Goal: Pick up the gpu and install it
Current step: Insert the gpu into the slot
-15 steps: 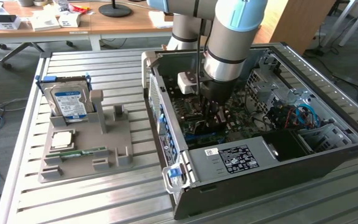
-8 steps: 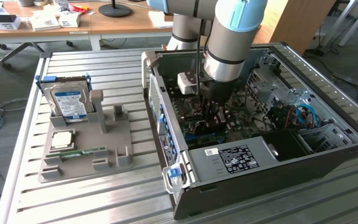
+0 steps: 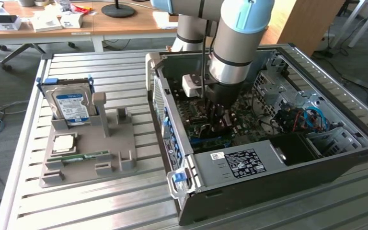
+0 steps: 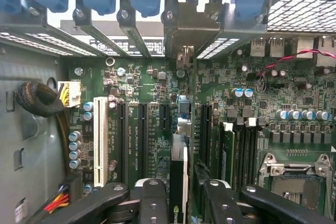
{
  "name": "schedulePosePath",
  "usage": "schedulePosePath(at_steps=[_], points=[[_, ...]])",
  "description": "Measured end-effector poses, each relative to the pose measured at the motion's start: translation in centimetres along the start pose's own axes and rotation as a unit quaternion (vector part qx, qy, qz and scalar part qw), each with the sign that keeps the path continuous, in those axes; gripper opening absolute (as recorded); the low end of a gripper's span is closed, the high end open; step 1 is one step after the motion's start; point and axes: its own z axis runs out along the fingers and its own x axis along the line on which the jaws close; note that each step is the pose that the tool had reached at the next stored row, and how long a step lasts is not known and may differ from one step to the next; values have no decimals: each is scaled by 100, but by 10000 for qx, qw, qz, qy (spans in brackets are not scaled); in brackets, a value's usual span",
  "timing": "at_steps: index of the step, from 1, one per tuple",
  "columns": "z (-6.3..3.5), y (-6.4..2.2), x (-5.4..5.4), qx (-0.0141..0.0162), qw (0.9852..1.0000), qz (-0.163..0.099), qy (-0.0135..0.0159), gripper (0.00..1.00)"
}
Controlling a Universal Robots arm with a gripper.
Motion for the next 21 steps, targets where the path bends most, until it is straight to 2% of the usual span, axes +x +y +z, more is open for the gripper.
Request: schedulePosePath(at_steps=[5, 21], points=[[-71, -1, 0, -1, 10000, 0, 1, 33], [-498, -6, -5, 6, 10000, -1, 1, 33]])
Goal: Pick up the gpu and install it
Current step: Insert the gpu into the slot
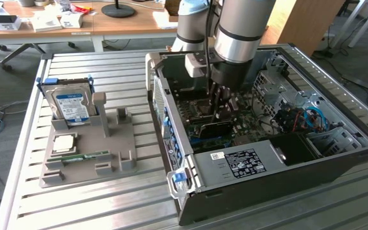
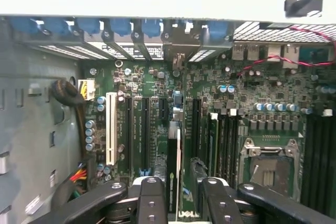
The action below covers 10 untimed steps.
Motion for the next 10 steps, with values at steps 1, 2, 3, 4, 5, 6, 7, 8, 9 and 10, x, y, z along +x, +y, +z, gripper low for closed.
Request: schedulePosePath(at_steps=[1, 2, 3, 4, 5, 6, 7, 8, 9, 10], points=[[-25, 0, 0, 1, 10000, 0, 0, 33], [-51, 0, -1, 1, 10000, 0, 0, 33], [-77, -1, -1, 1, 10000, 0, 0, 33], [-100, -1, -1, 2, 10000, 1, 0, 33], [-128, -1, -1, 2, 10000, 1, 0, 33], [-152, -1, -2, 2, 10000, 1, 0, 33], [-175, -2, -2, 2, 10000, 1, 0, 33], [-196, -2, -2, 2, 10000, 1, 0, 33], [-216, -2, -2, 2, 10000, 1, 0, 33], [-233, -2, -2, 2, 10000, 1, 0, 33]])
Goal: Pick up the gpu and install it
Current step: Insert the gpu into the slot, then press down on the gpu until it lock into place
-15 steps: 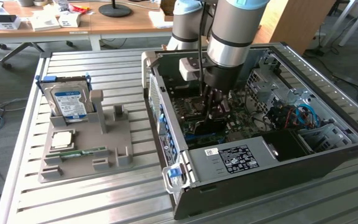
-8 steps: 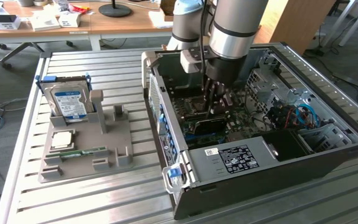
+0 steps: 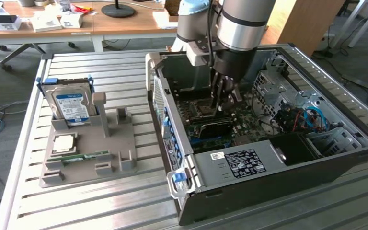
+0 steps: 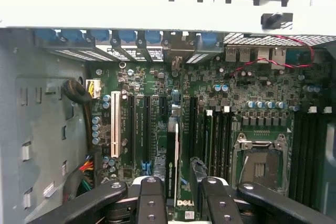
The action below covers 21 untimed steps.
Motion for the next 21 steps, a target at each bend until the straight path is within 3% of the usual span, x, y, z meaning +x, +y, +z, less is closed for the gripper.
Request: schedulePosePath(at_steps=[7, 21], points=[[-94, -1, -2, 1, 10000, 0, 0, 33], [-98, -1, -2, 1, 10000, 0, 0, 33]])
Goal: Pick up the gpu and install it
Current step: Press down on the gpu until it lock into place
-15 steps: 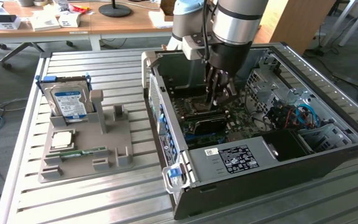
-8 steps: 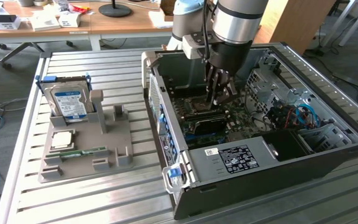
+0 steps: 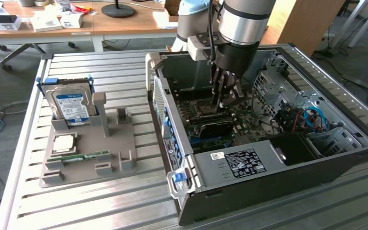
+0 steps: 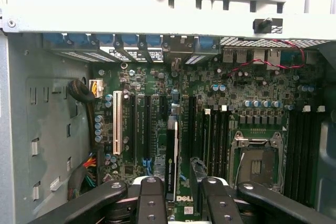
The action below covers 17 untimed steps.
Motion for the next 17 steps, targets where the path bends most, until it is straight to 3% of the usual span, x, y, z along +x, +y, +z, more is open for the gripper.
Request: schedulePosePath(at_steps=[2, 4, 7, 13, 17], points=[[0, 0, 0, 0, 10000, 0, 0, 31], [0, 0, 0, 0, 10000, 0, 0, 19], [0, 0, 0, 0, 10000, 0, 0, 11], [1, 5, 0, 0, 10000, 0, 0, 11], [15, 92, -15, 6, 10000, 3, 0, 11]])
